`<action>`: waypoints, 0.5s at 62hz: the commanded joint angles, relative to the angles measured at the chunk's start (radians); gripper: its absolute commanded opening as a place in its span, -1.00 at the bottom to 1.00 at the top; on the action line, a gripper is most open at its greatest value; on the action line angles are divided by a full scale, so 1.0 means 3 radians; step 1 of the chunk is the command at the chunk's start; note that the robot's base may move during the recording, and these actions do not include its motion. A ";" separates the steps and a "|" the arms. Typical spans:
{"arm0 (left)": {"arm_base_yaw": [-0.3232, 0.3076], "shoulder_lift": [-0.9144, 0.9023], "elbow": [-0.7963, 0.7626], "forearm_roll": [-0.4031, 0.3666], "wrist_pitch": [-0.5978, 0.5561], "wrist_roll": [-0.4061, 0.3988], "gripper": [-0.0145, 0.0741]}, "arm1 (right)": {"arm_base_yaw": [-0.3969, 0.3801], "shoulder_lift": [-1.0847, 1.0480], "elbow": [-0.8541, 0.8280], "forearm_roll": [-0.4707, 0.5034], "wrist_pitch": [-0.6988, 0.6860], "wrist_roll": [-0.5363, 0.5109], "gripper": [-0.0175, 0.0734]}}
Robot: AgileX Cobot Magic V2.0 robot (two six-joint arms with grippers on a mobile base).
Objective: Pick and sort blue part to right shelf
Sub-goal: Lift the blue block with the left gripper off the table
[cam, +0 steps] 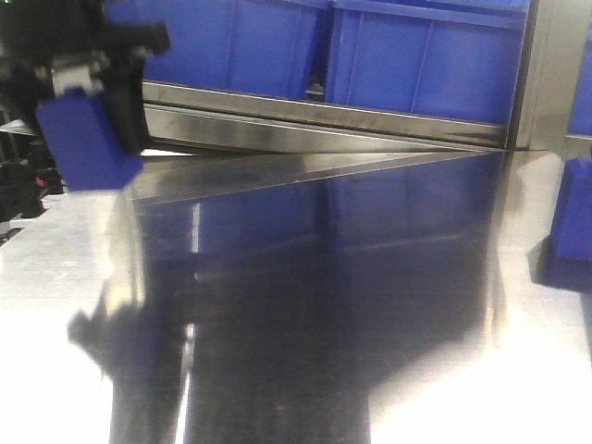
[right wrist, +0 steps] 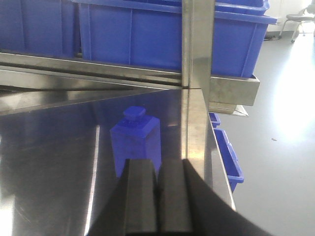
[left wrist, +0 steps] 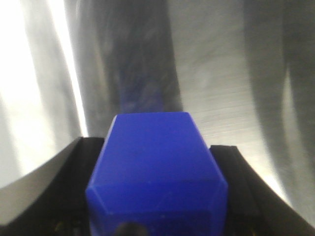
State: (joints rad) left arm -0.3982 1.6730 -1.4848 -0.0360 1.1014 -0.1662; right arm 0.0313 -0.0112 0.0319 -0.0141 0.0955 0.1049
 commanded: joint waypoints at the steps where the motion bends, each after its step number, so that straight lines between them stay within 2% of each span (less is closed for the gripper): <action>1: -0.0131 -0.0484 0.0017 0.0268 -0.0210 0.0048 0.10 | -0.0015 -0.0069 -0.0074 0.0003 -0.0267 -0.0015 -0.54; 8: -0.0256 -0.0989 0.0301 0.0510 -0.0552 0.0048 0.10 | -0.0015 -0.0069 -0.0074 0.0003 -0.0295 -0.0015 -0.54; 31: -0.0266 -0.2315 0.1706 0.0668 -0.1984 0.0048 0.09 | -0.0015 -0.0068 -0.0153 0.0047 -0.0337 -0.0012 -0.54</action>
State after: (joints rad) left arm -0.4680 1.0747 -1.0253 0.1506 0.6687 -0.1503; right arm 0.0313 -0.0112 0.0319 0.0000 0.0896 0.1049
